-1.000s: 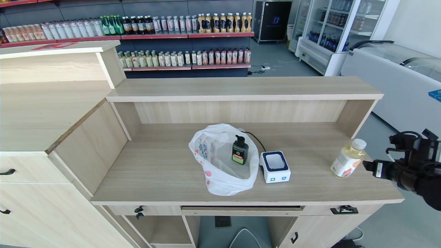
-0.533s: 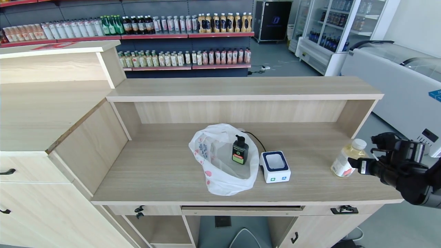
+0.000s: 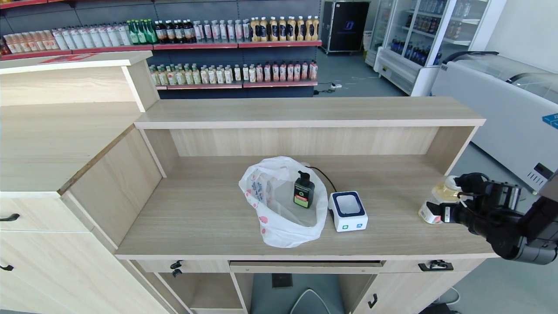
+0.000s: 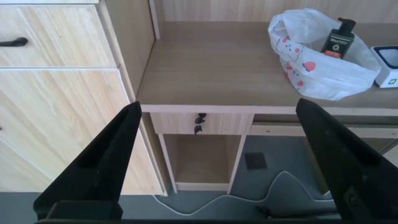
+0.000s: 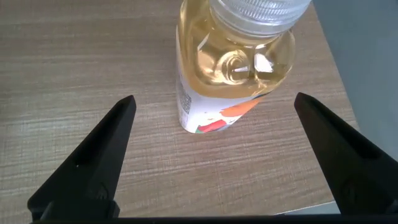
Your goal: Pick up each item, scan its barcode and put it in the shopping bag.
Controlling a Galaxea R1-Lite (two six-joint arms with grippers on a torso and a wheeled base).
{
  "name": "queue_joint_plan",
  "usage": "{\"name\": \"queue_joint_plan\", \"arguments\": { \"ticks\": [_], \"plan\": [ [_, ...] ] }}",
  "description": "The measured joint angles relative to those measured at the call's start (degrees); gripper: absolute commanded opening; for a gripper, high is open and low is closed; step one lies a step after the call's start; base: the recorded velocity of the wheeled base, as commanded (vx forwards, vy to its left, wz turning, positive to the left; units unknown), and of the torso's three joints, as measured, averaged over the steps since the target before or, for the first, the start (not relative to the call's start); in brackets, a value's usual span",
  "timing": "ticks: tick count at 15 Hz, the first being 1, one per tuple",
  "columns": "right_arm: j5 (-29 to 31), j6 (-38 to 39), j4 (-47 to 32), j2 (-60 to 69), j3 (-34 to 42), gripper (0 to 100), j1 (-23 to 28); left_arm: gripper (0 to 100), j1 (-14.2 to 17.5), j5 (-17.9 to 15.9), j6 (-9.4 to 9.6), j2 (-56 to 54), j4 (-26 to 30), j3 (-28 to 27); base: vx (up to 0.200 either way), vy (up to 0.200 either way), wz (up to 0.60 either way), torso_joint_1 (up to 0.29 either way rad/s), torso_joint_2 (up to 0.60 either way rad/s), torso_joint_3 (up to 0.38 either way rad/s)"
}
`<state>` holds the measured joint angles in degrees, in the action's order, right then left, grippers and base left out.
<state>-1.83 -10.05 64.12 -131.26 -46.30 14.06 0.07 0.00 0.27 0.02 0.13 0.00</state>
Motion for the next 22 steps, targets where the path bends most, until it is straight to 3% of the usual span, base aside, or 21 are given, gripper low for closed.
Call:
{"name": "queue_joint_plan", "arguments": {
  "ticks": [22],
  "plan": [
    [-0.9, -6.6, 15.2, -10.5, -2.9, 100, -1.8, 100, 0.0, 0.0, 0.00, 0.0, 0.0, 0.0, 0.000, 0.000, 0.00, 0.000, 0.00, 0.000]
  ]
}}
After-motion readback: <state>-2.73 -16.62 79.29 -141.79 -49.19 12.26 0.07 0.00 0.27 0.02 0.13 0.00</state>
